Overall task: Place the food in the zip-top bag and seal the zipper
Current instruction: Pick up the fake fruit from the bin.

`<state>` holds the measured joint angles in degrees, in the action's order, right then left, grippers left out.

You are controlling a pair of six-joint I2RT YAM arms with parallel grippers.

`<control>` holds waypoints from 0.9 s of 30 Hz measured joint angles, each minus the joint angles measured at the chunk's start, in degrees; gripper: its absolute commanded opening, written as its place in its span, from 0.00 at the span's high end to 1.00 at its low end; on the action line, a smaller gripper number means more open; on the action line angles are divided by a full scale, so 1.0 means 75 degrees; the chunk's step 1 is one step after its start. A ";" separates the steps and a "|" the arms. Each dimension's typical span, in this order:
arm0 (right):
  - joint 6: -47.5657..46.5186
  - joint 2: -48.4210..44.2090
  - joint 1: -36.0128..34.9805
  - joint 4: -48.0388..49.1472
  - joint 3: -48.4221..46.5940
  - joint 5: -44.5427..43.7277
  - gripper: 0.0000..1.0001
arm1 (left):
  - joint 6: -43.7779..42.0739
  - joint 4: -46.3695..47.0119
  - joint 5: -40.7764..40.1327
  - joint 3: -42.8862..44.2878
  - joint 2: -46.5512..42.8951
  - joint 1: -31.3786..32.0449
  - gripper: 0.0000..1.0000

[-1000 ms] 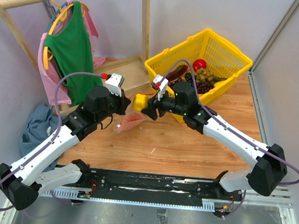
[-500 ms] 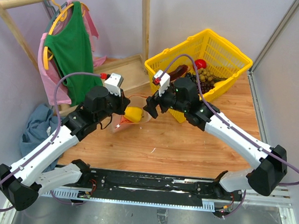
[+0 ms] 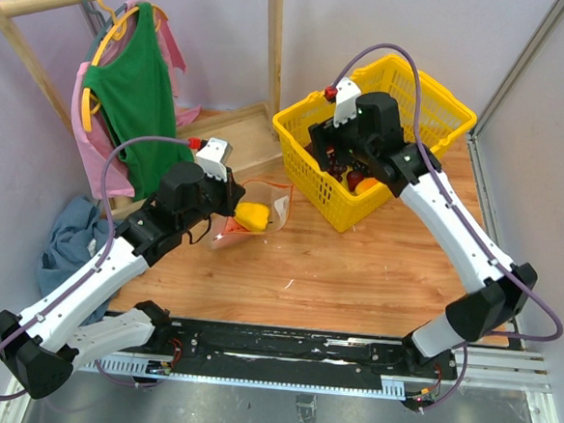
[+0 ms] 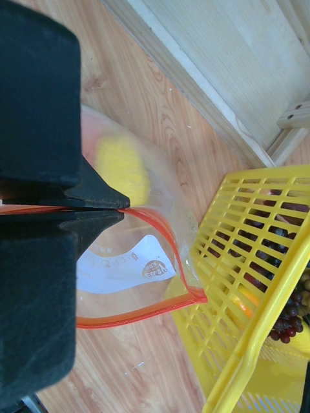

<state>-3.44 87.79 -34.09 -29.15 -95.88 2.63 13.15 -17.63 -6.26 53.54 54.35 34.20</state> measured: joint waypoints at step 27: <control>-0.1288 0.5167 0.2806 -0.3497 -0.2987 0.0017 0.02 | -0.0006 0.0003 0.0137 -0.0082 -0.0012 -0.0108 1.00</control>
<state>-13.10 126.54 -13.04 -55.37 -118.28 2.76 13.10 -17.61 -5.23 52.93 54.26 33.39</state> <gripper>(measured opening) 0.976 0.011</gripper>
